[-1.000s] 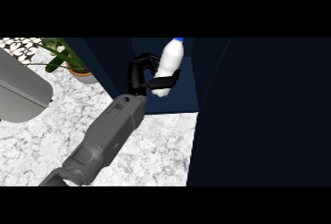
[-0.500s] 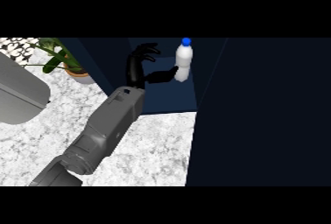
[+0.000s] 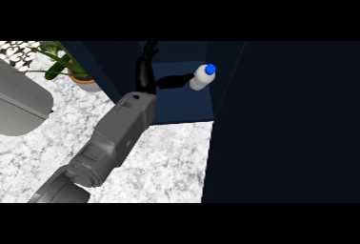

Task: Pick up the bottled water, place it into the cabinet and close the cabinet

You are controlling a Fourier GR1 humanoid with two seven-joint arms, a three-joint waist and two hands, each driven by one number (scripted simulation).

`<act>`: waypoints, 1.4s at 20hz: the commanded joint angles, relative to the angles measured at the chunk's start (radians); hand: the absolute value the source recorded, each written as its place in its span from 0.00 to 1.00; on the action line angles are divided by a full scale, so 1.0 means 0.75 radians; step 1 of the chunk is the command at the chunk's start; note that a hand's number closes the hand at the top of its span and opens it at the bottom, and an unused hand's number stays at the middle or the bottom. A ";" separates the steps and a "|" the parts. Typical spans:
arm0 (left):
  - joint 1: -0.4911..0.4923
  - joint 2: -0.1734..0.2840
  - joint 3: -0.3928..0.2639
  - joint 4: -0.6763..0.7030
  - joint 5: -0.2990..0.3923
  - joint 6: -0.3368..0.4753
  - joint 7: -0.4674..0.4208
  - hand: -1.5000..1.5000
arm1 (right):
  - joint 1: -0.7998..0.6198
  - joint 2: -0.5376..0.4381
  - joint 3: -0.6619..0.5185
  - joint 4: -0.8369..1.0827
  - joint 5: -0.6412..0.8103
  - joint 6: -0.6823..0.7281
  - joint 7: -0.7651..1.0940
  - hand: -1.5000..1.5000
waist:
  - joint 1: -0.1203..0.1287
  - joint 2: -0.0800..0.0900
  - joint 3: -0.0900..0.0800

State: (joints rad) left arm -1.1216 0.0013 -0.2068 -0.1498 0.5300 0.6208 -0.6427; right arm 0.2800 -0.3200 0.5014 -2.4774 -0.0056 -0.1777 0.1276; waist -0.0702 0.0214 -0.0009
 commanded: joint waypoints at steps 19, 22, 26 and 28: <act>-0.035 -0.002 0.036 -0.130 0.044 -0.537 -0.076 0.00 | 0.107 -0.016 -0.052 -0.141 -0.017 0.035 0.017 0.00 | 0.028 -0.019 0.001; 0.057 -0.002 -0.018 -0.254 0.097 -0.550 -0.030 0.00 | -0.006 -0.009 -0.103 -0.106 -0.056 0.042 0.118 0.00 | 0.062 -0.025 0.000; 0.139 0.009 -0.029 -0.436 0.122 -0.552 0.023 0.00 | 0.173 -0.026 -0.053 -0.156 -0.003 0.048 0.008 0.00 | 0.082 -0.039 0.002; 0.236 -0.002 -0.141 -0.586 0.152 -0.482 0.065 0.00 | 0.081 -0.025 -0.133 -0.167 -0.078 0.054 0.073 0.00 | 0.089 -0.040 0.002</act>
State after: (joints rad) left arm -1.0159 0.0013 -0.2590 -0.4572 0.6315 0.2398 -0.6337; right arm 0.3195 -0.3216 0.4486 -2.4874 -0.0143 -0.1465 0.1361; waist -0.0214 -0.0036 -0.0002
